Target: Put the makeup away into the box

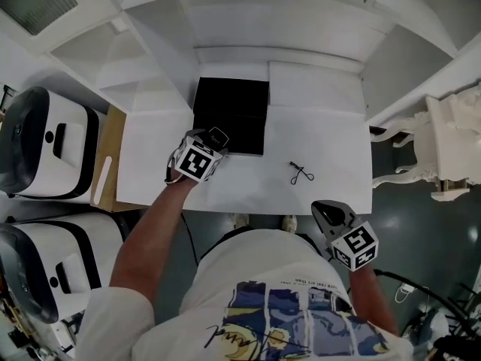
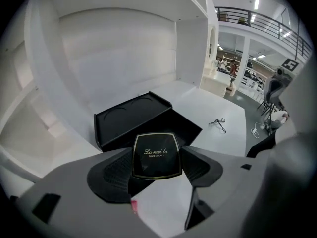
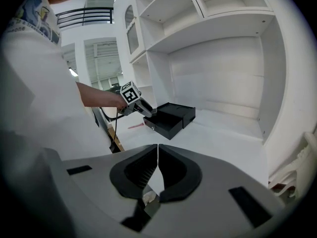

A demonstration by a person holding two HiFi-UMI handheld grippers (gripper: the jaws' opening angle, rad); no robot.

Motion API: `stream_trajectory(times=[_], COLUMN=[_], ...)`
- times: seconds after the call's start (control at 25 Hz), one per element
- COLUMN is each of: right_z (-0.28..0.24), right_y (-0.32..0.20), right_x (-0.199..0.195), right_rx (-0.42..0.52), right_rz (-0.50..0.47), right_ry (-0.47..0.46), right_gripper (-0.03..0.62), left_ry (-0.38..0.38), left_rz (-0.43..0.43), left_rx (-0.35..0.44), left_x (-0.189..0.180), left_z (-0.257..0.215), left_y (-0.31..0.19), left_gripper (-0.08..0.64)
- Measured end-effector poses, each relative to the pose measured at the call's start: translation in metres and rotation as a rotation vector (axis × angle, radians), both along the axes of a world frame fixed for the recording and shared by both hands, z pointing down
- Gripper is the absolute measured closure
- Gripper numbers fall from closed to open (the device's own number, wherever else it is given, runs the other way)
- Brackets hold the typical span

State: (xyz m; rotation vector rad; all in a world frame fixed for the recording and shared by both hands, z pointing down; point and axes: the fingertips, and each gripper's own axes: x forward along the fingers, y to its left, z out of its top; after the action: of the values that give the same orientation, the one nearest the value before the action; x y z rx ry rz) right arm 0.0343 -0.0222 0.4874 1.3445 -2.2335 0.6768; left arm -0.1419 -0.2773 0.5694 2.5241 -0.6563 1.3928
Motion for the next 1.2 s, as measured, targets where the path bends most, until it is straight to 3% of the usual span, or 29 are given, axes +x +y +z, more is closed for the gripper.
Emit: stream_trajectory(times=[0.32,0.56,0.76,1.0,1.2], right_z=[0.002,0.003,0.004,0.005,0.006], right_y=[0.020,0.037,0.045,0.045,0.042], right_x=[0.003,0.011,0.020,0.028,0.031], right_rx=[-0.026,-0.040,-0.055,-0.063,-0.072], right_rz=[0.100,0.164,0.194,0.209,0.203], right_ry=[0.010,0.013,0.017,0.015,0.012], right_gripper=[0.565,0.565,0.565,0.565,0.564], left_ry=[-0.120,-0.237,-0.318,-0.386,-0.388], left_rz=[-0.007,-0.036,-0.052,-0.025,-0.026], left_rx=[-0.007,-0.061,-0.061,-0.001,-0.024], left_x=[0.002,-0.003,-0.006,-0.008,-0.009], left_z=[0.033,0.063,0.080,0.088,0.090], left_y=[-0.043,-0.052,-0.059,-0.064,-0.064], left_gripper=[0.233,0.235,0.233,0.235,0.235])
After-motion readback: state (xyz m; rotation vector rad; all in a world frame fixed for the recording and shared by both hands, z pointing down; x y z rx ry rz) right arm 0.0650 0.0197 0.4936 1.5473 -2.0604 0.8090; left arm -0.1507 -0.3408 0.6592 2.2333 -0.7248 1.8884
